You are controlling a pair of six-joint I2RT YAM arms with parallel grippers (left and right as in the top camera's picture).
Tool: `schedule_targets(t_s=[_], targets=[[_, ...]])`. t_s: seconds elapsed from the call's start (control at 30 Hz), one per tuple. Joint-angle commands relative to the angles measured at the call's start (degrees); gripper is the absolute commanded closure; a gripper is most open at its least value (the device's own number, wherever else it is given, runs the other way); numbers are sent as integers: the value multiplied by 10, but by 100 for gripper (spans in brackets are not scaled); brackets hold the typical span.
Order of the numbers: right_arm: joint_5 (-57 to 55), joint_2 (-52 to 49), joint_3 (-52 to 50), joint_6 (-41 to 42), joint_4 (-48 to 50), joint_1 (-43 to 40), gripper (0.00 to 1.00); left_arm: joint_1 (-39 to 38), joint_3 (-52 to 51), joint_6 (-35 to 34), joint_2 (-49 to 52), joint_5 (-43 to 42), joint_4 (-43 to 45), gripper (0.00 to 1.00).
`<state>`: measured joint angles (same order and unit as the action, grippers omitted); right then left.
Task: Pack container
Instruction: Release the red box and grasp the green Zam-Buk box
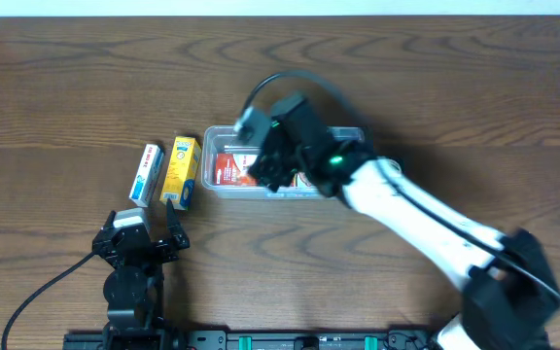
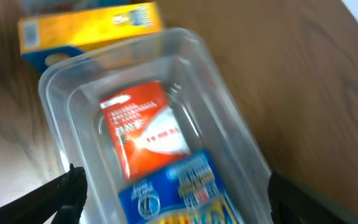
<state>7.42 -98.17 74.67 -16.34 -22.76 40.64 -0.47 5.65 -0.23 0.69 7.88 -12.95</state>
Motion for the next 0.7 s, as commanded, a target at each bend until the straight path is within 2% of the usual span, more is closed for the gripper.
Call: schedule_targets(t_s=[0.0,0.2,0.3,0.4,0.67], targets=[[-19,95,16,152,-42,-61,12,3,-15,-5,0,0,-4,2],[-30,178,16,251,-210,-221,15,3,-15,-5,0,0,-4,2],[-29,172,12,269,-286,-310,15,3,-15,-5,0,0,-4,2],[-19,149,2,279,-320,-364,16,3,-15,-5,0,0,-4,2],[-10,24,-10,303,-314,-358,24,3,-15,-5,0,0,-4,2]])
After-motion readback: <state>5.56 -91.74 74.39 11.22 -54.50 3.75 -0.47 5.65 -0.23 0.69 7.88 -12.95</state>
